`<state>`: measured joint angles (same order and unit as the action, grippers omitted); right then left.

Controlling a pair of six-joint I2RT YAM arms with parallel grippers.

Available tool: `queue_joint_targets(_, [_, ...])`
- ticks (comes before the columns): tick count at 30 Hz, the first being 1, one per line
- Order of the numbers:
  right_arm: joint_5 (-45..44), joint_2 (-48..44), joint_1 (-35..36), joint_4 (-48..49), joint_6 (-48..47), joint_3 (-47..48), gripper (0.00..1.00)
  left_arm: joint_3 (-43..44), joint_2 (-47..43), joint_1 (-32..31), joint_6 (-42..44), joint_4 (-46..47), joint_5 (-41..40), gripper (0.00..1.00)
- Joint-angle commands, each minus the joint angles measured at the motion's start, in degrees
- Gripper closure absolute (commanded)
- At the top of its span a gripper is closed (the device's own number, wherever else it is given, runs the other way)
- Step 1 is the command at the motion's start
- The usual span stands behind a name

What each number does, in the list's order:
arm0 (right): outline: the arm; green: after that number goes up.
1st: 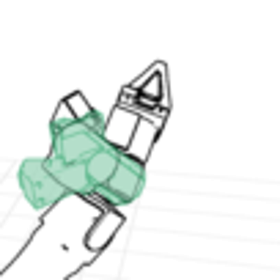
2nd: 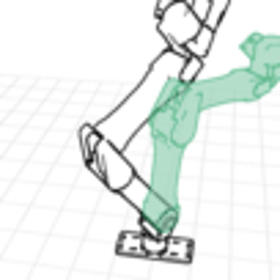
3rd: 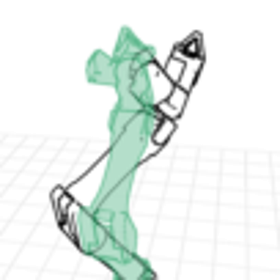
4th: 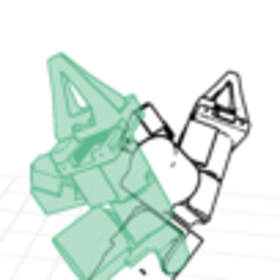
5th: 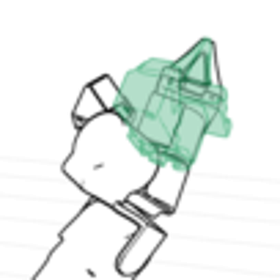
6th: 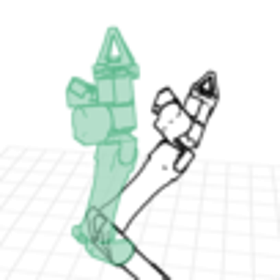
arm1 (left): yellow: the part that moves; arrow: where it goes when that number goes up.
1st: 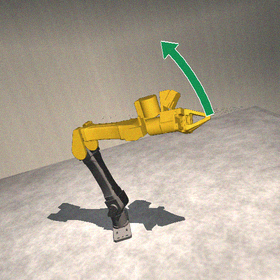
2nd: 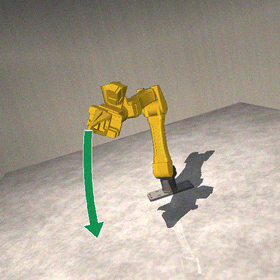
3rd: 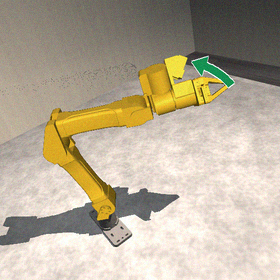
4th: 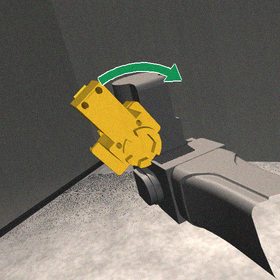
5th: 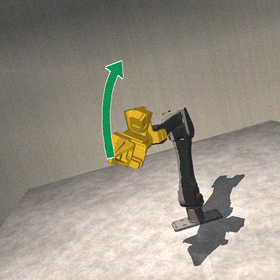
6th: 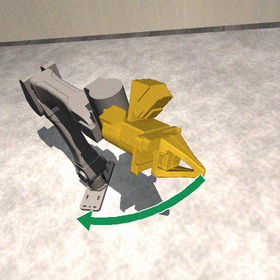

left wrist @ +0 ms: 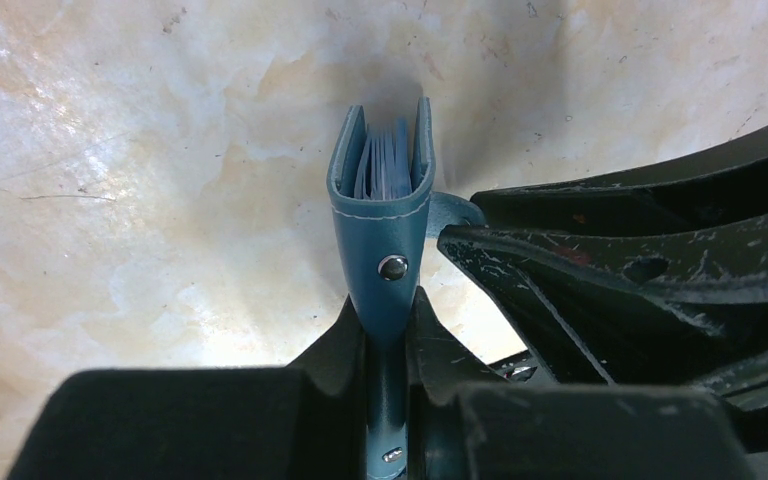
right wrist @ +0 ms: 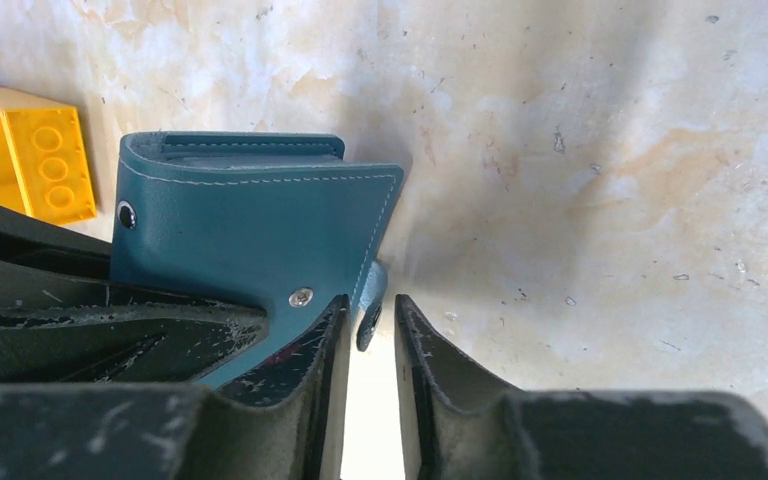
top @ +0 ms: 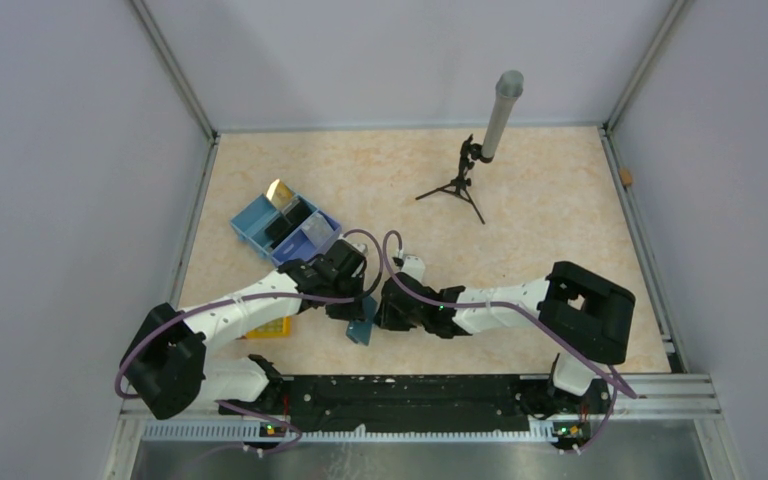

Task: Put the credit cards into the card holder
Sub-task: Close the card holder at the center of the board.

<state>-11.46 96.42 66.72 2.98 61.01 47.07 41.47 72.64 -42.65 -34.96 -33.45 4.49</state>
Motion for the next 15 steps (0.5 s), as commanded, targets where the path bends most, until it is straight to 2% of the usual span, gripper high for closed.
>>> queue_joint_targets(1, [-1.8,-2.12,0.7,-0.05,-0.82,2.07,0.81,0.81,0.56,-0.49,0.42,0.05,-1.14,1.0])
queue_joint_targets(5, [-2.0,-2.62,0.78,0.44,-0.82,1.63,0.87,0.83,0.75,-0.64,0.42,-0.03,-1.06,1.0])
queue_joint_targets(15, [-2.61,-3.87,1.02,-0.41,-0.86,1.41,0.88,0.89,1.41,-0.92,0.42,0.14,-0.98,1.0])
